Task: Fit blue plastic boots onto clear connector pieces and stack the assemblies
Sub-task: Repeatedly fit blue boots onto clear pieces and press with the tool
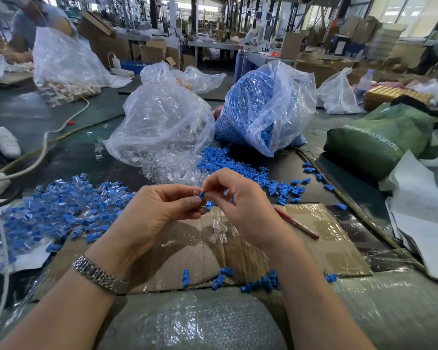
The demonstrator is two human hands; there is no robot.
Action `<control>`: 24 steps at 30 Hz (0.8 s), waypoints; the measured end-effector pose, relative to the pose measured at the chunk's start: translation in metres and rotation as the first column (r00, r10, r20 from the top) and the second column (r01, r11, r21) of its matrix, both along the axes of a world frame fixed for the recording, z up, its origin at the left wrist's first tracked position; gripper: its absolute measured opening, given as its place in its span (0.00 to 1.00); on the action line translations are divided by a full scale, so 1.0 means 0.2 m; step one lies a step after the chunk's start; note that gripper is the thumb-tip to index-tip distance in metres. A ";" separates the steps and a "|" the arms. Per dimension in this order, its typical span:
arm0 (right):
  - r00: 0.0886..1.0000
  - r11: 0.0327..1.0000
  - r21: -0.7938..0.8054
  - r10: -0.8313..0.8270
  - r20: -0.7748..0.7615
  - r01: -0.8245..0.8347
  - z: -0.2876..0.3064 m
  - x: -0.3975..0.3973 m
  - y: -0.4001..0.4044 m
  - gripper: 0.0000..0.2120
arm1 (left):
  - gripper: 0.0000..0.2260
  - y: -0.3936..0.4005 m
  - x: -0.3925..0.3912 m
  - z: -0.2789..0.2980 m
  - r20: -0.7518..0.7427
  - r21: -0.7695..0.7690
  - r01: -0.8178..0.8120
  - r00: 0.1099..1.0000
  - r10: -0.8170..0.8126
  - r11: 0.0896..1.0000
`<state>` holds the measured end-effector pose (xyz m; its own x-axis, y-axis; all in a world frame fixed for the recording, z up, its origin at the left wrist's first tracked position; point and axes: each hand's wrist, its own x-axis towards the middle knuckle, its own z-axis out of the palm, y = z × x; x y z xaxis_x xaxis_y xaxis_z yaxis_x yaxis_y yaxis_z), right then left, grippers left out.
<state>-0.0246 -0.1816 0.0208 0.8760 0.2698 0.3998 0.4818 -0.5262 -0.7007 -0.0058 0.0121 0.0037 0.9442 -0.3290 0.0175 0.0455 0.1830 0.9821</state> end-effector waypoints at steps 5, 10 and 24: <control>0.998 0.999 0.015 -0.037 -0.041 0.038 0.02 -0.01 -0.01 0.03 | 0.13 0.00 0.00 0.00 0.060 0.053 -0.001 0.998 -0.002 0.999; 0.847 0.829 -0.331 -0.514 -0.133 0.451 0.01 0.02 -0.18 0.17 | 0.10 0.01 0.00 0.00 0.045 -0.014 -0.039 0.998 0.040 0.999; 0.640 0.645 -0.626 -0.713 -0.287 0.438 -0.01 0.03 -0.24 0.07 | 0.12 0.01 0.01 0.01 -0.067 -0.161 -0.143 0.989 0.134 0.976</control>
